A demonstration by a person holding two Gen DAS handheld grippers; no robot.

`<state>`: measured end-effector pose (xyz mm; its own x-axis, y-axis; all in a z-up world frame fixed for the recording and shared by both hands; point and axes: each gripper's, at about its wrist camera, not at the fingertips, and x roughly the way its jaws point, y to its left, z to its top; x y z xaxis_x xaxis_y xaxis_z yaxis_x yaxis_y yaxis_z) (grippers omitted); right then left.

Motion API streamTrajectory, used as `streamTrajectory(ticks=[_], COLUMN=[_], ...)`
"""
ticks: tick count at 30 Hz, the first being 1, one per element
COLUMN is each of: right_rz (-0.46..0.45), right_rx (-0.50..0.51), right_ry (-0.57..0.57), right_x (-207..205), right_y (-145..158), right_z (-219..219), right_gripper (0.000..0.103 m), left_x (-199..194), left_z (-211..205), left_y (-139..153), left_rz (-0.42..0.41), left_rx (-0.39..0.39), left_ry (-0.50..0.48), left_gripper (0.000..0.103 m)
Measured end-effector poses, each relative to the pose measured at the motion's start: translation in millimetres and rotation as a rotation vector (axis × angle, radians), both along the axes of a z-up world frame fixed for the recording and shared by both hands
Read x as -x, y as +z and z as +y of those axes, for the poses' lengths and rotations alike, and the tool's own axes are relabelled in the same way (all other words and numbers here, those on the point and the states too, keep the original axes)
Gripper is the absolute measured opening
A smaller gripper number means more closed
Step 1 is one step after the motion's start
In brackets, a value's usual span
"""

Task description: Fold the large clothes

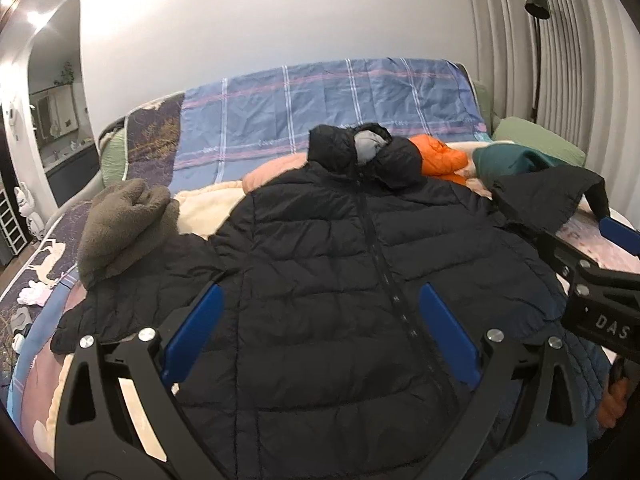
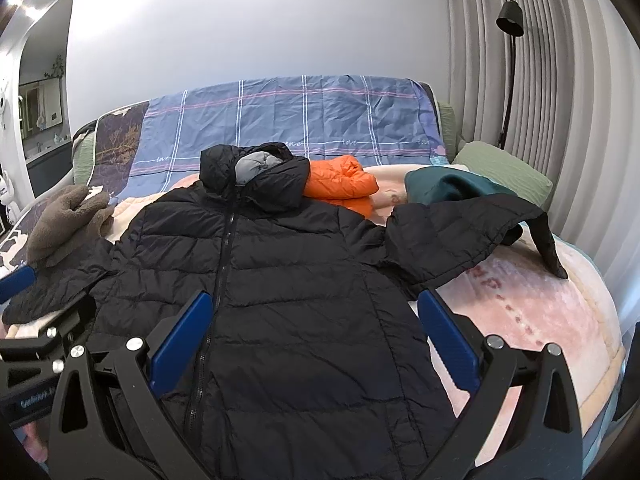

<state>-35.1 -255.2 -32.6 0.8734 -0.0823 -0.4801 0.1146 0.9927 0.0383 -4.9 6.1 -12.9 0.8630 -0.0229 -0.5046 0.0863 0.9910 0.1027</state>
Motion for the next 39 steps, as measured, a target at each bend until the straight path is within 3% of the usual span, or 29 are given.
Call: streamTrajectory(ticks=[4,11,15,28,39], right_rz=[-0.014,-0.013,-0.014,-0.010,-0.007], right_rx=[0.000,-0.001,-0.003,-0.011,-0.013], right_ry=[-0.004,-0.006,-0.008,0.001,0.002], right_x=[3.0,3.8,3.9,3.6,3.7], right_y=[0.6,1.0,1.9,1.4,-0.2], right_z=[1.1,1.8,1.5,3.6,3.7], right_gripper=[0.102,0.102,0.102,0.102,0.102], left_x=[2.0,-6.5,-10.4,-4.5,-4.9], left_z=[5.8,1.9,4.5,2.4,1.2], left_y=[1.1,-1.9,-3.8,-2.4,-3.6], left_rz=[-0.030,0.031,0.069,0.020,0.034], left_rx=[0.016,-0.028,0.006,0.013,0.011], left_ry=[0.033,0.017,0.004,-0.022,-0.030], left_gripper=[0.100,0.100,0.100,0.100,0.101])
